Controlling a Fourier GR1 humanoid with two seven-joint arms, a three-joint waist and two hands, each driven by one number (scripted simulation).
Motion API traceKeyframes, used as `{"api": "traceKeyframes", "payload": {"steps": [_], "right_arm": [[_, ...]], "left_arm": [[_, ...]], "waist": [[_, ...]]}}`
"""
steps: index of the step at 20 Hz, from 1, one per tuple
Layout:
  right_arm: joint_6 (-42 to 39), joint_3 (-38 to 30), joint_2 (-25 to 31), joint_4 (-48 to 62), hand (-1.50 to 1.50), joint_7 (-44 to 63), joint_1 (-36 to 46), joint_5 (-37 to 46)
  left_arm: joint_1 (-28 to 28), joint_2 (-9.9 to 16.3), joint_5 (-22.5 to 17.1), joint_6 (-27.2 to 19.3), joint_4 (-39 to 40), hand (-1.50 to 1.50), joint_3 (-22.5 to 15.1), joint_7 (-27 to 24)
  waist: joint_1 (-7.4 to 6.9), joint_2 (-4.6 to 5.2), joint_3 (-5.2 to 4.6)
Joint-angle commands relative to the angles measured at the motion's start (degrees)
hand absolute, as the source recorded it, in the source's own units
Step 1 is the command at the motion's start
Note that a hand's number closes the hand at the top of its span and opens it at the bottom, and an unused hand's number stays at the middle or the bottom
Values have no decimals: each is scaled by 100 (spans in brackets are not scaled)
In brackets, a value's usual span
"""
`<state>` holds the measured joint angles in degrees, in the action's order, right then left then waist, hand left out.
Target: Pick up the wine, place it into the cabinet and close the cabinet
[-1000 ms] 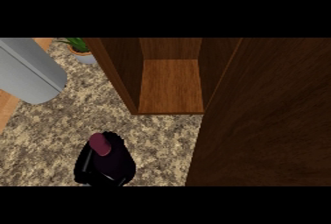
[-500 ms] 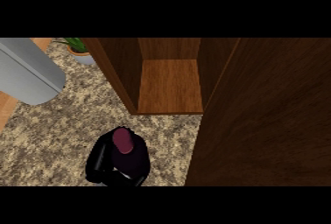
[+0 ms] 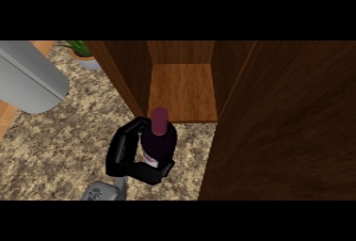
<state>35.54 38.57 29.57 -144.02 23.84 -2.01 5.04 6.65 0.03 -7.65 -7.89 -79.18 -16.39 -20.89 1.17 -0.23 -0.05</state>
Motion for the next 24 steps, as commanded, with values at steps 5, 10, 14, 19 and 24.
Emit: {"api": "traceKeyframes", "payload": {"steps": [5, 10, 14, 19, 24], "right_arm": [[-88, -120, 342, -1304, -150, 29, -664, -77], [-116, -207, 219, -1069, -150, -93, -532, -213], [-152, -278, 298, -1253, -150, -10, -547, -252], [-172, -308, 227, -1228, -150, 14, -591, -284], [-233, -17, 156, -1001, -150, -317, -742, -198]], "left_arm": [[710, 137, 118, -1, 675, 150, 428, -10], [1530, -1, 64, -419, 1278, 150, 203, 250], [1782, 54, 33, -164, 1609, 150, 466, 258], [2448, -2, -270, -465, 2451, 150, 350, -32], [3070, -3, -965, -719, 3224, 150, 150, -270]], "waist": [[0, 14, 3], [7, 25, 1], [0, 19, 0], [74, 26, -1], [142, 38, -2]]}}
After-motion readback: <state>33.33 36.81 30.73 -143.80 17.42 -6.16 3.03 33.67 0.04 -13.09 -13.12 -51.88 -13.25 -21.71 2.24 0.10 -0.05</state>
